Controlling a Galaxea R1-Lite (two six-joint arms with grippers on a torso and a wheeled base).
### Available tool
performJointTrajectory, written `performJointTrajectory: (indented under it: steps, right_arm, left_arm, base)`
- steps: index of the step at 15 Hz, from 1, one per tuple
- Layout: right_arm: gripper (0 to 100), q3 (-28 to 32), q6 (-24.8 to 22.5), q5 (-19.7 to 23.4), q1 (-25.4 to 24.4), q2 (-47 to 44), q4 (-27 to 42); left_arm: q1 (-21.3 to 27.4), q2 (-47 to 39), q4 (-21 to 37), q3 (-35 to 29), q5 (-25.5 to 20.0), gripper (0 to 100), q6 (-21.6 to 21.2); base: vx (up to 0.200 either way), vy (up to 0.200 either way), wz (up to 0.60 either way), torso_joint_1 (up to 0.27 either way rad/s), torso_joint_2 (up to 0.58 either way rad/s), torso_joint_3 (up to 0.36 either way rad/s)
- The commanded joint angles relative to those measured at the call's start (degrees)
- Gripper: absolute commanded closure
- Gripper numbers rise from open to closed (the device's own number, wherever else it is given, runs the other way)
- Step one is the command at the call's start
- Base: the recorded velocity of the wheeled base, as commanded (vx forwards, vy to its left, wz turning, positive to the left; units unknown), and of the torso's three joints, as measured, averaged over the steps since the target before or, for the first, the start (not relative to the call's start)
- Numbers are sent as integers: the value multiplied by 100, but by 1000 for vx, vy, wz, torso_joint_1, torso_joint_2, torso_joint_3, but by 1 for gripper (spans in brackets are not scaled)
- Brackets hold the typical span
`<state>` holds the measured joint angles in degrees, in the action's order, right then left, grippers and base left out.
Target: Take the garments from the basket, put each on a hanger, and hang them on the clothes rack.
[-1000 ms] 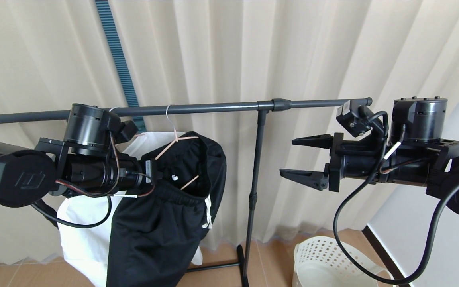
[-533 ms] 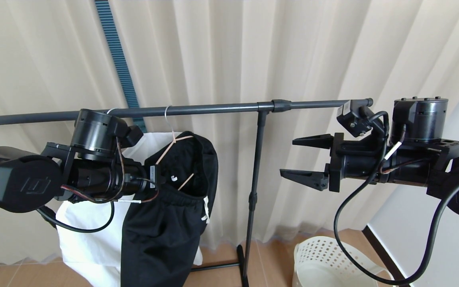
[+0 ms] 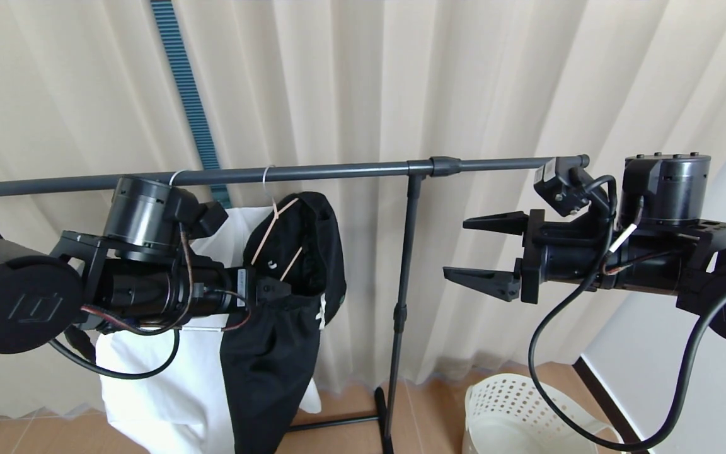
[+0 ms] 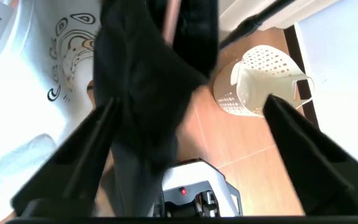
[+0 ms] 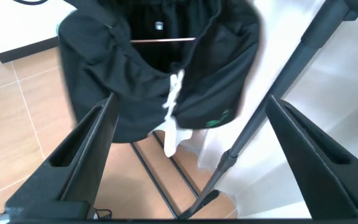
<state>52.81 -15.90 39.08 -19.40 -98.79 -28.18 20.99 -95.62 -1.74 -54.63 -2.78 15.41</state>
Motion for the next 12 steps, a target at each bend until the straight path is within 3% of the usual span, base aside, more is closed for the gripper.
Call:
performJointTrajectory:
  steps: [1, 3, 4, 6, 8, 9, 12]
  right_arm:
    - [0, 10, 8, 3, -3, 53, -3]
    - [0, 1, 34, -41, -12, 159, -3]
    - [0, -78, 166, -322, -12, 405, -3]
    - [0, -280, 746, -2001, -196, 1152, 6]
    - [0, -658, 939, -2985, -486, 1618, 94]
    - [0, -1238, 966, -3680, -644, 2242, 94]
    - [0, -2477, 957, -4796, -1339, 3929, 437]
  left_arm:
    - [89, 448, 7, 145, -3, 0, -82]
    - [98, 782, -10, 312, -3, 0, -143]
    - [107, 1116, -10, 532, -3, 0, -170]
    - [107, 2311, -10, 1305, -3, 0, -381]
    - [80, 3137, -1, 1903, 67, 0, -759]
    - [89, 3981, -1, 2501, 137, 0, -1075]
    - [63, 5660, 51, 3687, 199, 0, -1383]
  base:
    - [0, 0, 0, 0, 0, 0]
    - [0, 0, 0, 0, 0, 0]
    - [0, 0, 0, 0, 0, 0]
    - [0, 0, 0, 0, 0, 0]
    - [0, 0, 0, 0, 0, 0]
    - [0, 0, 0, 0, 0, 0]
    - [0, 0, 0, 0, 0, 0]
